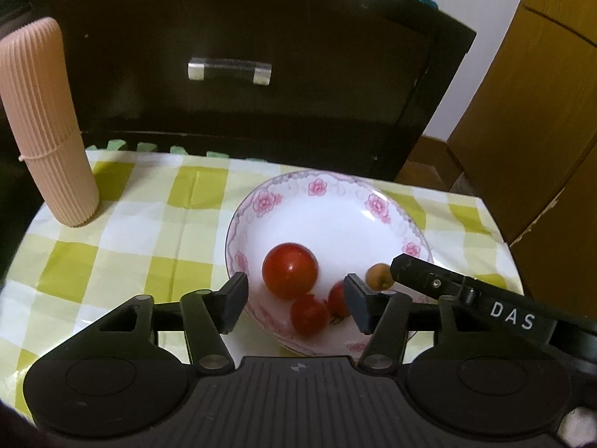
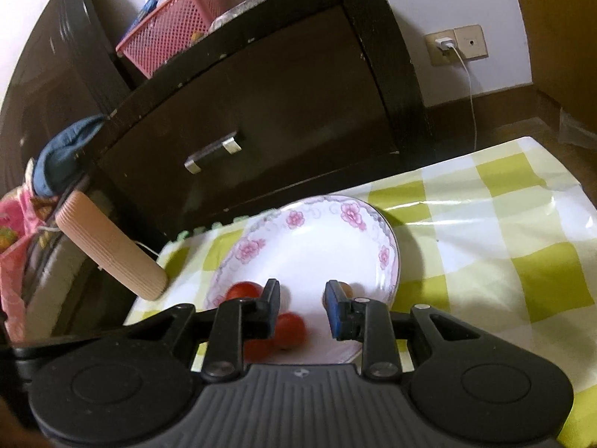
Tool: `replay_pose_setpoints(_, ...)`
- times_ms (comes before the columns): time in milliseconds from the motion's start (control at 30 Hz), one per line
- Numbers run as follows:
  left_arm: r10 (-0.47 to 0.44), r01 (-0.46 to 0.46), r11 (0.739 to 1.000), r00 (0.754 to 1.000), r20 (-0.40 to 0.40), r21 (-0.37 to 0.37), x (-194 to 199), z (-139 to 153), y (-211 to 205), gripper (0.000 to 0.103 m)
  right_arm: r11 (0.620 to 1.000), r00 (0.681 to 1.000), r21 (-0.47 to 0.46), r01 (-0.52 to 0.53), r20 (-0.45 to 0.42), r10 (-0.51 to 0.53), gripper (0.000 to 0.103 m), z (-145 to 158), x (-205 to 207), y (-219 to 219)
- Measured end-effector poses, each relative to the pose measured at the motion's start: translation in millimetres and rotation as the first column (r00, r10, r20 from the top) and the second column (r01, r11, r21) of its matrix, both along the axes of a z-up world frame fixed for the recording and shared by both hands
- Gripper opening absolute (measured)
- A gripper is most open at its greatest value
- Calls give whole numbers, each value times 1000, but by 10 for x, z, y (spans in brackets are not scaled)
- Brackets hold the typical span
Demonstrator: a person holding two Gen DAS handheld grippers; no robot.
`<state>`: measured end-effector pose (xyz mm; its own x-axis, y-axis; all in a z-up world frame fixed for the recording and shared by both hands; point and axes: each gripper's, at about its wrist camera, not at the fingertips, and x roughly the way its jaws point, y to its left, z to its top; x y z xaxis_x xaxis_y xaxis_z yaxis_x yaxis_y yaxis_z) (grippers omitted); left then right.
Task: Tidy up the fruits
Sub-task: 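Open the left tool over the plate while the right tool releases the cherry tomato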
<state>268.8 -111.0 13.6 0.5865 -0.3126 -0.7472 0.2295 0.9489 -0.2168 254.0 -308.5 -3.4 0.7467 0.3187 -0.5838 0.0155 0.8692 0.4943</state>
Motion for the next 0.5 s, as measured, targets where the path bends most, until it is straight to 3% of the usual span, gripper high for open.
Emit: replay_pose_setpoints(500,-20,16,999,997,72,44,-336,242,125,73,996,999,-83,-41,21,43,28,292,-319,162)
